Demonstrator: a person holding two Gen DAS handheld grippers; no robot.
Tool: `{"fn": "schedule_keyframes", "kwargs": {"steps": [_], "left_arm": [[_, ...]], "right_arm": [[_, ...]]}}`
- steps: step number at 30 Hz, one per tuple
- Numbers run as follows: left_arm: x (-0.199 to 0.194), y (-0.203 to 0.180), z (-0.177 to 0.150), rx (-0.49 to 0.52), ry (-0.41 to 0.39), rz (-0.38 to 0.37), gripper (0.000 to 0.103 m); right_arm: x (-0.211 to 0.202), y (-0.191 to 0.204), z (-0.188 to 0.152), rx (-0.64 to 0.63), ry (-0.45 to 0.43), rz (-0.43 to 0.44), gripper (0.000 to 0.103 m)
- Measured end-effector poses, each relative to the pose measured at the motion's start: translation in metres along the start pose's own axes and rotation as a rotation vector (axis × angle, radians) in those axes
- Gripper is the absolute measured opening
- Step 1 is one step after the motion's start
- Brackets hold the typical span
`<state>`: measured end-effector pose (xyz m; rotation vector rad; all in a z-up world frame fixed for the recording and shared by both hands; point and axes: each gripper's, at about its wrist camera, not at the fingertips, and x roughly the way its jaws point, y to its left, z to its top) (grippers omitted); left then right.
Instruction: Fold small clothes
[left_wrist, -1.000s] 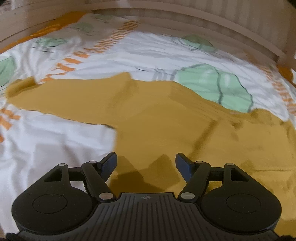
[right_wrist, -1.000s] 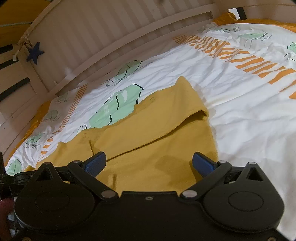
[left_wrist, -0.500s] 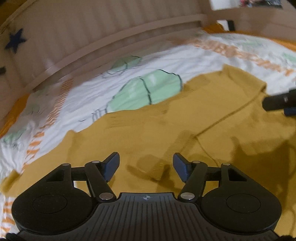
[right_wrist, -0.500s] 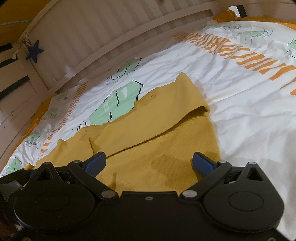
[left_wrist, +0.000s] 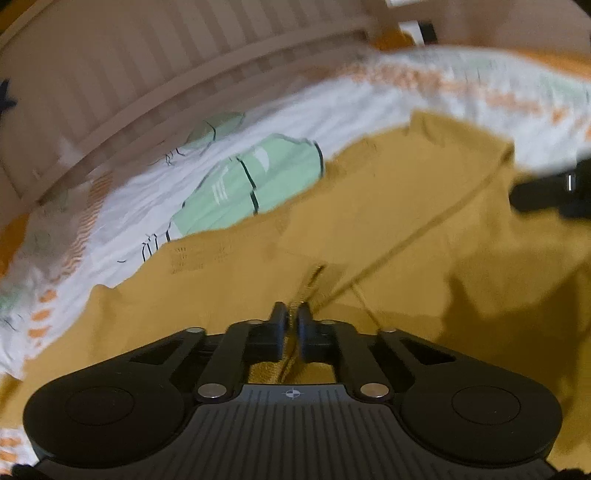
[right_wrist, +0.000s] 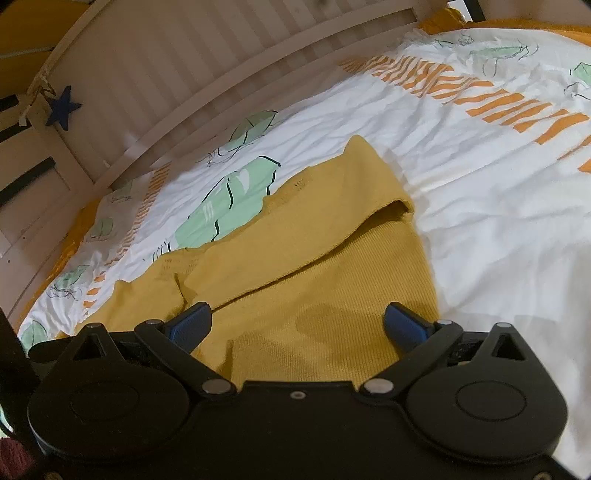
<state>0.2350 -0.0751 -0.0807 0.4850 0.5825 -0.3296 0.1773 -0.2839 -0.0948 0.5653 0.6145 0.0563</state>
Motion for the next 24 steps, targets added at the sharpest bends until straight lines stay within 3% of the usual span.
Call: {"fn": "schedule_keyframes", "kwargs": {"steps": [9, 15, 19, 24], "left_arm": [[-0.005, 0.046, 0.012, -0.149, -0.043, 0.047, 0.004], [0.01, 0.101, 0.011, -0.337, 0.016, 0.149, 0.004], [0.027, 0.123, 0.002, -0.416, 0.083, 0.165, 0.004], [0.03, 0.127, -0.002, -0.425, 0.091, 0.168, 0.004]], "right_arm": [[0.001, 0.0, -0.001, 0.003, 0.003, 0.0, 0.101], [0.003, 0.002, -0.002, -0.003, 0.007, -0.006, 0.101], [0.003, 0.002, -0.002, -0.008, 0.008, -0.009, 0.101], [0.004, 0.002, -0.002, -0.015, 0.011, -0.012, 0.101]]}}
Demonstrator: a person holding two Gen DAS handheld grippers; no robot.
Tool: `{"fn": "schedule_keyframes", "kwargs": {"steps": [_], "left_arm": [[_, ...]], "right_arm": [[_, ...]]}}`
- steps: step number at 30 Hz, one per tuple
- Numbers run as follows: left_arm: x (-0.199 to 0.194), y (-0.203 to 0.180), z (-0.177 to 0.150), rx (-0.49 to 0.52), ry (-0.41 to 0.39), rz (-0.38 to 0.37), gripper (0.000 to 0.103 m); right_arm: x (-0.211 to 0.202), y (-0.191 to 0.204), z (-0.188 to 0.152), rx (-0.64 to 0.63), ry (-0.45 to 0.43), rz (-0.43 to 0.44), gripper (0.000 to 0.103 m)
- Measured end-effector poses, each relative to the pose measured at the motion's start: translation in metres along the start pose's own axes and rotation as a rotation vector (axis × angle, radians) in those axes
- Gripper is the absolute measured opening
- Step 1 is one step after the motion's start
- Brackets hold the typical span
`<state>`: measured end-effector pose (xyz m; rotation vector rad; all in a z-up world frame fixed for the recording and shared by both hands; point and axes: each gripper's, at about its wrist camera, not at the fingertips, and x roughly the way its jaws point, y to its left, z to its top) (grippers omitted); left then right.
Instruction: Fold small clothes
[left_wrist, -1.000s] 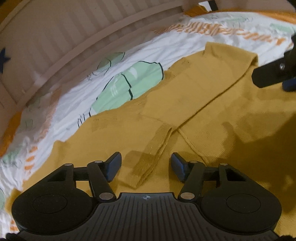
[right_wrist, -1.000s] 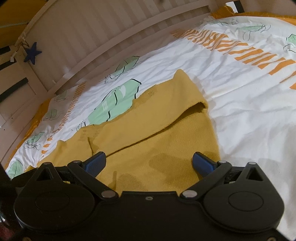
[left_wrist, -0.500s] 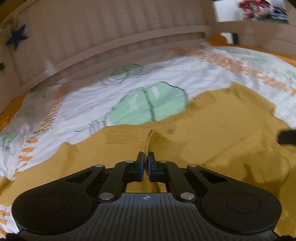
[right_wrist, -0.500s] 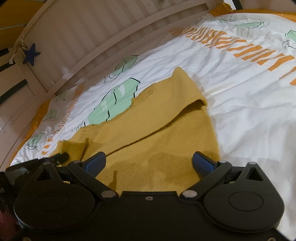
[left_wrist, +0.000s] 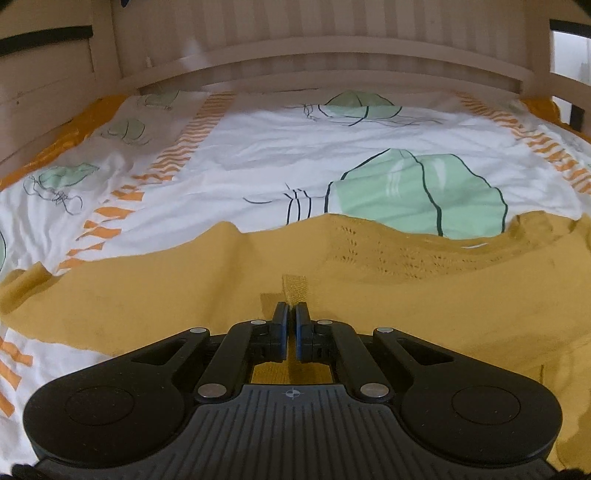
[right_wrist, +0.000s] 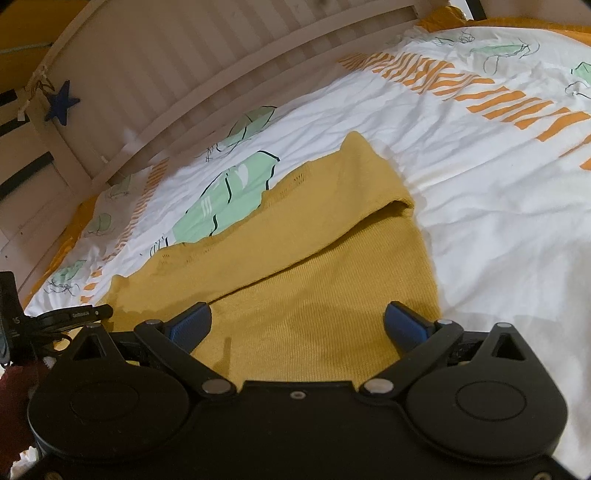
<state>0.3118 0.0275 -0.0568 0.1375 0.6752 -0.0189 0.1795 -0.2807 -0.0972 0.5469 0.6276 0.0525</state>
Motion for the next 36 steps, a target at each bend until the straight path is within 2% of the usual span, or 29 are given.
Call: {"fn": "schedule_keyframes", "kwargs": {"steps": [3, 6, 11, 12, 16, 17, 18, 19, 20, 27, 36], "left_arm": [[-0.003, 0.005, 0.004, -0.009, -0.019, -0.004, 0.004], [-0.002, 0.014, 0.008, -0.038, -0.033, 0.04, 0.003], [0.008, 0.029, 0.006, -0.095, 0.007, 0.067, 0.003], [0.009, 0.032, 0.005, -0.115, 0.018, 0.048, 0.003], [0.011, 0.042, -0.004, -0.195, 0.071, -0.134, 0.006], [0.012, 0.042, -0.005, -0.194, 0.084, -0.16, 0.007], [0.012, 0.041, -0.007, -0.188, 0.095, -0.176, 0.014], [0.013, 0.04, -0.007, -0.179, 0.104, -0.185, 0.023], [0.013, 0.039, -0.009, -0.171, 0.109, -0.19, 0.024], [0.022, 0.029, -0.012, -0.144, 0.146, -0.205, 0.026], [0.024, 0.023, -0.011, -0.143, 0.152, -0.176, 0.026]], "right_arm": [[0.0, 0.001, 0.001, -0.005, 0.001, 0.0, 0.101], [0.001, 0.002, 0.0, -0.01, 0.002, 0.0, 0.101], [0.002, 0.003, 0.0, -0.018, 0.004, -0.002, 0.101], [0.002, 0.003, 0.0, -0.018, 0.004, -0.002, 0.101], [0.003, 0.004, -0.001, -0.018, 0.004, -0.002, 0.101], [0.003, 0.004, -0.001, -0.02, 0.006, -0.003, 0.101], [0.003, 0.004, -0.001, -0.023, 0.006, -0.002, 0.101], [0.003, 0.005, -0.001, -0.025, 0.007, -0.002, 0.101], [0.003, 0.005, -0.001, -0.028, 0.007, -0.002, 0.101], [0.004, 0.006, -0.002, -0.033, 0.007, -0.004, 0.101], [0.004, 0.006, -0.002, -0.035, 0.008, -0.004, 0.101]]}}
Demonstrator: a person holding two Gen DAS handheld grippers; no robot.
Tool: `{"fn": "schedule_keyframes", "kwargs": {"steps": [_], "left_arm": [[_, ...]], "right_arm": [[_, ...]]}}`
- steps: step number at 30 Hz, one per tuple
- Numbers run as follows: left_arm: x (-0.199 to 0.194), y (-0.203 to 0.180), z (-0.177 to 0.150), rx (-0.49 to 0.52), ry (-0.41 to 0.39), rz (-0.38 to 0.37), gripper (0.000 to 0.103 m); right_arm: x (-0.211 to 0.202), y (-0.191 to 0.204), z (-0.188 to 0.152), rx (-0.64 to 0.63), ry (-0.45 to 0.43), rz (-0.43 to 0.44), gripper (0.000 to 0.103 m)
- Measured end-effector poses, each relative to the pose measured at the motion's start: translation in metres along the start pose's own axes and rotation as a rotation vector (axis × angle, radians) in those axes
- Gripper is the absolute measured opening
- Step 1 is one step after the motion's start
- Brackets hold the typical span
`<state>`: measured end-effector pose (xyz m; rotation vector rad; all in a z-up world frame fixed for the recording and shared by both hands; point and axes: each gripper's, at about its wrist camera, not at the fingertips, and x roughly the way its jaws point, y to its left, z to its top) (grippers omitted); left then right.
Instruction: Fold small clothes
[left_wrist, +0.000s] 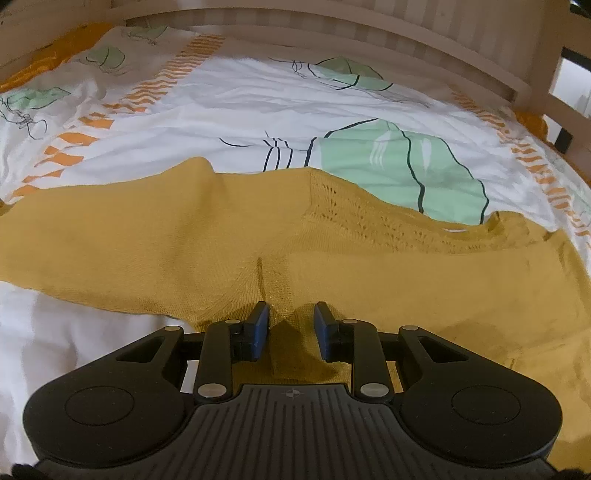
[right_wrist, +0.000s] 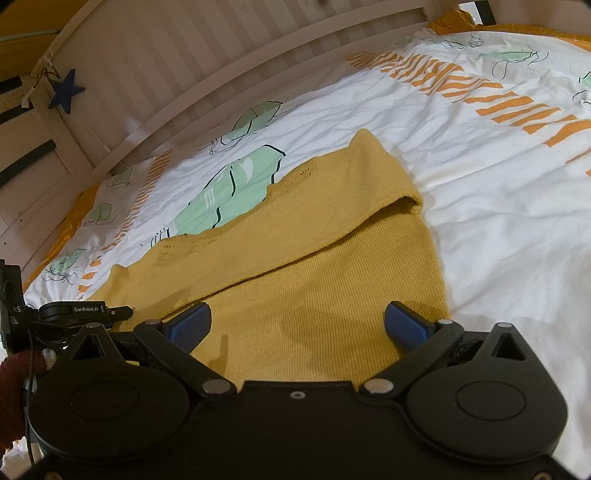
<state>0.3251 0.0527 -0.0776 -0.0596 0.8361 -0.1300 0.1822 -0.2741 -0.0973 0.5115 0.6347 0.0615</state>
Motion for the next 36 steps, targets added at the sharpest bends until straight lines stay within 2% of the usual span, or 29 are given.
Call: {"fn": "schedule_keyframes", "kwargs": {"steps": [3, 6, 11, 13, 17, 20, 22, 23, 30, 32, 36], "left_arm": [[-0.004, -0.007, -0.001, 0.054, -0.029, 0.017, 0.004], [-0.01, -0.011, -0.001, 0.084, -0.075, 0.096, 0.004], [-0.006, -0.005, 0.002, 0.059, -0.066, 0.163, 0.004], [-0.004, -0.006, 0.001, 0.062, -0.058, 0.159, 0.004], [0.0, -0.001, 0.001, 0.05, -0.035, 0.122, 0.013], [-0.004, 0.008, -0.003, 0.02, -0.033, 0.083, 0.024], [-0.008, 0.013, -0.007, 0.008, -0.028, 0.067, 0.037], [-0.009, 0.014, -0.009, 0.009, -0.025, 0.062, 0.04], [-0.028, 0.02, -0.022, 0.004, -0.022, 0.059, 0.045], [-0.035, 0.028, -0.027, -0.022, -0.013, 0.043, 0.045], [-0.051, 0.049, -0.037, -0.036, -0.01, 0.064, 0.045]], "right_arm": [[0.0, 0.0, 0.0, -0.002, 0.001, 0.0, 0.101], [0.001, 0.0, 0.0, 0.0, 0.001, 0.001, 0.101], [0.001, 0.001, 0.0, -0.003, 0.002, -0.001, 0.101], [0.002, 0.0, 0.0, -0.003, 0.003, -0.001, 0.101], [0.004, 0.001, -0.001, -0.007, 0.009, -0.003, 0.102], [0.005, 0.001, -0.002, -0.015, 0.012, -0.007, 0.102], [0.006, 0.002, -0.003, -0.022, 0.015, -0.01, 0.102], [0.006, 0.002, -0.004, -0.027, 0.016, -0.013, 0.102], [0.01, 0.009, -0.011, -0.097, 0.015, -0.04, 0.103], [0.01, 0.012, -0.014, -0.124, 0.009, -0.056, 0.103], [0.013, 0.02, -0.017, -0.19, 0.021, -0.09, 0.103]]}}
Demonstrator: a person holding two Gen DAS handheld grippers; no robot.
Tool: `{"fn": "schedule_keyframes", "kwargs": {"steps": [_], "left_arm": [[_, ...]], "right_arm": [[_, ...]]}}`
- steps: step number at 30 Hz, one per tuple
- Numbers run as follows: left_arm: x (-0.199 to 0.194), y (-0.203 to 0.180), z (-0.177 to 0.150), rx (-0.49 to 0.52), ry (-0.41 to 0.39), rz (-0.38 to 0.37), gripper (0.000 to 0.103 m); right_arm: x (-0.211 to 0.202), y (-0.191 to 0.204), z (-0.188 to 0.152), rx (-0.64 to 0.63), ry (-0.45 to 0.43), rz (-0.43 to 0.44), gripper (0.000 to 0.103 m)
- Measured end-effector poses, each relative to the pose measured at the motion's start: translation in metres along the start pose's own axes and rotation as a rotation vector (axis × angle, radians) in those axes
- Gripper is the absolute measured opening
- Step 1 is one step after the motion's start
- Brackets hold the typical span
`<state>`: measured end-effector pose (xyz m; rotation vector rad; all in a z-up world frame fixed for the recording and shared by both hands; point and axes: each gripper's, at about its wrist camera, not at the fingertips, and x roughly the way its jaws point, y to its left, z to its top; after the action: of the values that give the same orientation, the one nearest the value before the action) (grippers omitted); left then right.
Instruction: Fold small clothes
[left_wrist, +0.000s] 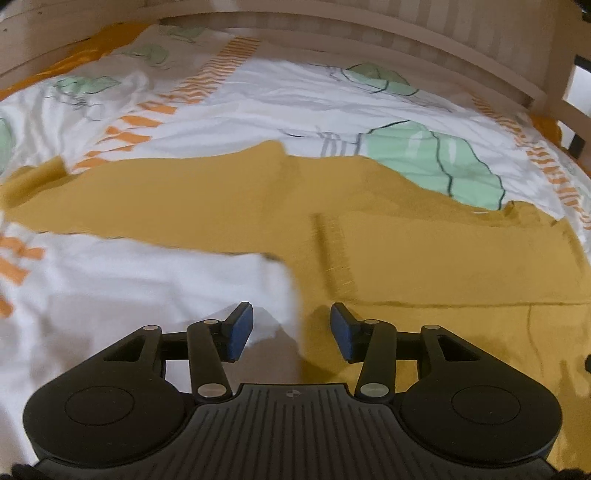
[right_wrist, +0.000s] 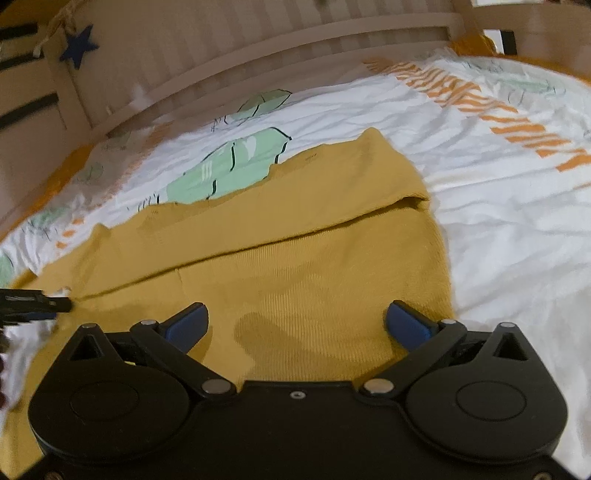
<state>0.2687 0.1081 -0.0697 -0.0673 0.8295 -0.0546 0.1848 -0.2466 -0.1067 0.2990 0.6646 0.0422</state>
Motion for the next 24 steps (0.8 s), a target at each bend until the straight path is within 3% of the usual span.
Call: {"fn": "schedule_keyframes", "kwargs": {"steps": [8, 12, 18, 24], "left_arm": [[-0.027, 0.059, -0.001, -0.044, -0.033, 0.053, 0.045], [-0.042, 0.087, 0.011, -0.032, -0.082, 0.128, 0.045], [-0.062, 0.137, 0.039, -0.02, -0.165, 0.243, 0.045], [-0.059, 0.182, 0.063, -0.063, -0.203, 0.299, 0.045]], "right_arm": [[-0.002, 0.021, 0.008, -0.103, 0.112, -0.034, 0.103], [-0.013, 0.046, 0.009, -0.105, 0.122, 0.047, 0.102], [-0.021, 0.098, 0.011, -0.155, 0.035, 0.142, 0.102], [-0.009, 0.127, 0.014, -0.165, -0.003, 0.185, 0.102]]}}
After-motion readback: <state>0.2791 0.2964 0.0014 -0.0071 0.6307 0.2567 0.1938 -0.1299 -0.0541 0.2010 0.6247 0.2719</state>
